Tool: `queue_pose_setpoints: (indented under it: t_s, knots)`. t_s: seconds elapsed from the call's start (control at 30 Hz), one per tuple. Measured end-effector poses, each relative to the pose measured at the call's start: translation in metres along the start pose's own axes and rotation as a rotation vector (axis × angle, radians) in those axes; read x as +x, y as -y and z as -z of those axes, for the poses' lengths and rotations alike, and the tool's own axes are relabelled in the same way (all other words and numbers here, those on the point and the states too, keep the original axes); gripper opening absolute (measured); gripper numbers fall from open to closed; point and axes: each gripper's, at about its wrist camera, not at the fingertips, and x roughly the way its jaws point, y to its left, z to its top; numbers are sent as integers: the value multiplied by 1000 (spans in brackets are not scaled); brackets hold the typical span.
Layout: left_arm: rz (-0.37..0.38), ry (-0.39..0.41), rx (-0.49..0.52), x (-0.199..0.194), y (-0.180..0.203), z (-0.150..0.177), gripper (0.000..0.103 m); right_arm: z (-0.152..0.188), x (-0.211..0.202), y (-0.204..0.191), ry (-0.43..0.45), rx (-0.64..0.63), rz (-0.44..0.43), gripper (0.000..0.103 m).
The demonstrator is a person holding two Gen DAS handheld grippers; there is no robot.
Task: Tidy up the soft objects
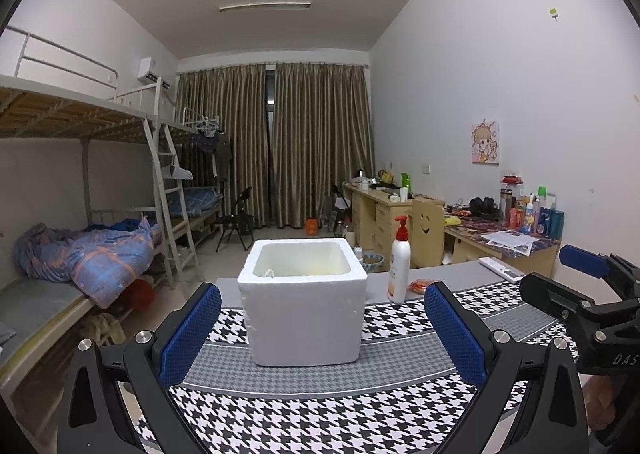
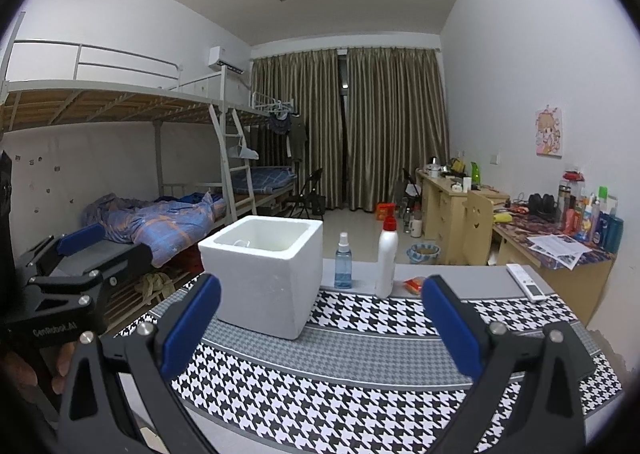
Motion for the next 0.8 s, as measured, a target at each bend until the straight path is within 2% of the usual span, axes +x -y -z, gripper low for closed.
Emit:
queue_pose_setpoints:
  t_s: [0.27, 0.8]
  knots:
    - [6, -1, -11, 0, 0, 12, 102, 16, -2, -2, 13, -21, 21, 102]
    - [27, 5, -8, -3, 4, 31, 102, 34, -2, 5, 25, 30, 41, 102]
